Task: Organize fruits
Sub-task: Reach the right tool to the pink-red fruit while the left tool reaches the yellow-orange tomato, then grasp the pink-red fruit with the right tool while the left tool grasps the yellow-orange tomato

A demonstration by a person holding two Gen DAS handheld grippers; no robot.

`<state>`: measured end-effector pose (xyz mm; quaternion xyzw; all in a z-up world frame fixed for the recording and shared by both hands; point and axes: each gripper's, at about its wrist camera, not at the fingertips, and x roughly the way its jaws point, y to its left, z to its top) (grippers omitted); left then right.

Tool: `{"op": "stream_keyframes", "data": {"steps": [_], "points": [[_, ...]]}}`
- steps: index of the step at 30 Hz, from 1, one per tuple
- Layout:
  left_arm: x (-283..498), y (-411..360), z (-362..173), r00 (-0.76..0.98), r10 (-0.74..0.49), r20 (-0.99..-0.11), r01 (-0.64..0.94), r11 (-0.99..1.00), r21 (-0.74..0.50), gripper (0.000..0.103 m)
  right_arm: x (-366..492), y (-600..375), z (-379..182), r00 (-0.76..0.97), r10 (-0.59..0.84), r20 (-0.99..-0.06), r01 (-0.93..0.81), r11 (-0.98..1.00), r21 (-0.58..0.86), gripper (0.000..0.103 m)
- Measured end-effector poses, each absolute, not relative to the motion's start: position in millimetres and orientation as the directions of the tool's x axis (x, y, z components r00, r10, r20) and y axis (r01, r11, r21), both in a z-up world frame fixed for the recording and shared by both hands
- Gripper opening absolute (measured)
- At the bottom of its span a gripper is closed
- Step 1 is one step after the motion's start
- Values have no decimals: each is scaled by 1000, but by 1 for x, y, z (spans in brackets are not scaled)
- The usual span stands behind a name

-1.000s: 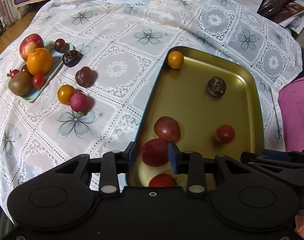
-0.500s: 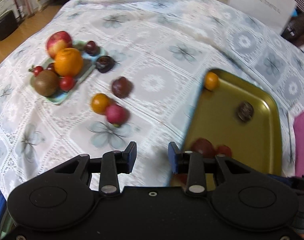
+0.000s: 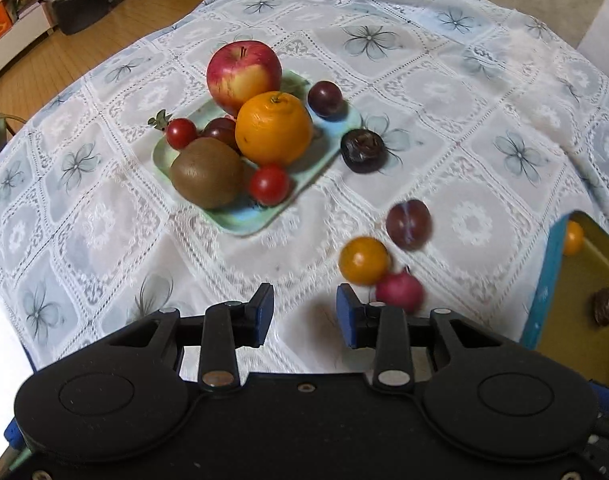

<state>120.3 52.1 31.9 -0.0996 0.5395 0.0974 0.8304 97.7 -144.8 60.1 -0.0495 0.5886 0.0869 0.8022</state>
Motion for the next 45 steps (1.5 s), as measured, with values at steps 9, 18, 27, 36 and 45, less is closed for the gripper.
{"op": "stream_keyframes", "data": {"steps": [9,18,27,36,45], "points": [[139,69,23,394,101,-914,-289,957,-19,43,128,-95,47,264,175,-948,-264,959,103,38],[143,76,19,391,109,-914,-295,955,-12,43,153,-52,23,266,209,-941,-292,948,128,42],[140,82,19,417,118,-901,-282,959,-5,44,163,-30,-2,260,185,-948,-307,946,101,44],[143,64,18,462,52,-885,-217,975,-56,44,157,-61,3,255,225,-940,-261,953,157,35],[147,41,8,475,31,-879,-166,985,-55,50,136,-107,37,352,191,-916,-212,970,121,35]]}}
